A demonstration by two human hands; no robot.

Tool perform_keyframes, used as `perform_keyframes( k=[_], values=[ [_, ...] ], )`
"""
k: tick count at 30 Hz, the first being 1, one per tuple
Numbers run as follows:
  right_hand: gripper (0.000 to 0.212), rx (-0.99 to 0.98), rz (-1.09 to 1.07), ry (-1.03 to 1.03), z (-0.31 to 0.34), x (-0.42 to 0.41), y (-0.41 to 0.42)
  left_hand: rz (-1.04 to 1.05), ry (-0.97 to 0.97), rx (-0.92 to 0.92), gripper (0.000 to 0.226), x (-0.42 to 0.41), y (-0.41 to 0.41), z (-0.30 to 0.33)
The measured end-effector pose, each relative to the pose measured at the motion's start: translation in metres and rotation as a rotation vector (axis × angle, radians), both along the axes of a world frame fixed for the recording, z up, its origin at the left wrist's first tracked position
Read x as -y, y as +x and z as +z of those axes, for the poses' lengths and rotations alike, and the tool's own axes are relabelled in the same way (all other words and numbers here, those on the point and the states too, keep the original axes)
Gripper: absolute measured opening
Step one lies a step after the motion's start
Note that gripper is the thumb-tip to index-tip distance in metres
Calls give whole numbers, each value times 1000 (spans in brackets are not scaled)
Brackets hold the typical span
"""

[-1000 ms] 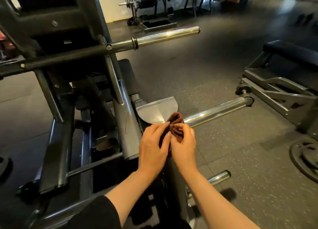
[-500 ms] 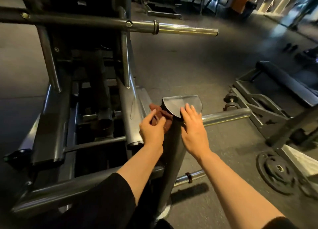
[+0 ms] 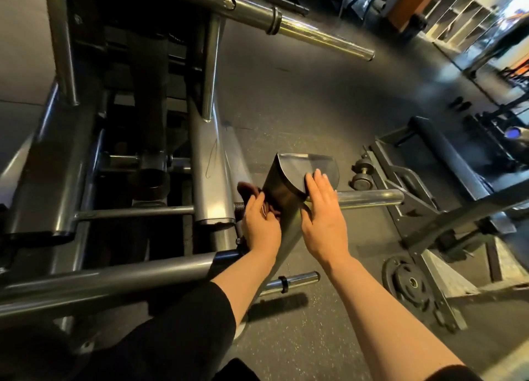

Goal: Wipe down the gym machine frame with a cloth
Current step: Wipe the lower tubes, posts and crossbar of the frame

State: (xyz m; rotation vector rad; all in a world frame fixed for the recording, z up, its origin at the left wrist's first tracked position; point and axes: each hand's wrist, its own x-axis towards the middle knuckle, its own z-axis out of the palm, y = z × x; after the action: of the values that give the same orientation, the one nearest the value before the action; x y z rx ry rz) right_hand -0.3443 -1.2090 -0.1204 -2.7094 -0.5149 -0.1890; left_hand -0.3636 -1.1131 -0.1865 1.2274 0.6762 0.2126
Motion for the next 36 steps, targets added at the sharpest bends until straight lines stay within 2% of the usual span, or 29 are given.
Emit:
perform_keyframes(
  k=[3, 5, 8, 14, 17, 20, 22, 24, 27, 31, 34, 36],
  values=[
    [62, 2, -6, -6, -2, 1, 0, 16, 306, 236, 56, -5, 10, 28],
    [62, -1, -7, 2, -2, 0, 0, -7, 378, 296, 60, -8, 9, 34],
    [62, -5, -4, -11, -3, 0, 0, -127, 358, 182, 62, -14, 5, 14],
    [65, -1, -12, -23, -4, 0, 0, -336, 122, -163, 66, -17, -10, -30],
    [67, 4, -20, -47, -2, -1, -1, -406, 16, -266, 63, -11, -27, -35],
    [69, 1, -14, -67, 0, -1, -1, -299, -9, -105, 64, -5, -30, -13],
    [66, -14, -19, -42, 1, -2, 0, -236, 133, 46, 67, 0, -28, 8],
    [61, -23, -49, 46, 3, -5, -4, -218, 320, 83, 69, 4, -25, 15],
    [60, 2, -113, 132, -1, -6, -21, -263, 364, -42, 69, 2, -23, -2],
    [69, 33, -129, 110, -12, -3, -33, -366, 284, -285, 66, -3, -16, -37],
    [72, 49, -154, 129, -16, -8, -32, -549, 184, -451, 53, -6, -24, -57],
    [75, 52, -151, 133, -17, -9, -32, -582, 165, -489, 51, -3, -31, -64]
  ],
)
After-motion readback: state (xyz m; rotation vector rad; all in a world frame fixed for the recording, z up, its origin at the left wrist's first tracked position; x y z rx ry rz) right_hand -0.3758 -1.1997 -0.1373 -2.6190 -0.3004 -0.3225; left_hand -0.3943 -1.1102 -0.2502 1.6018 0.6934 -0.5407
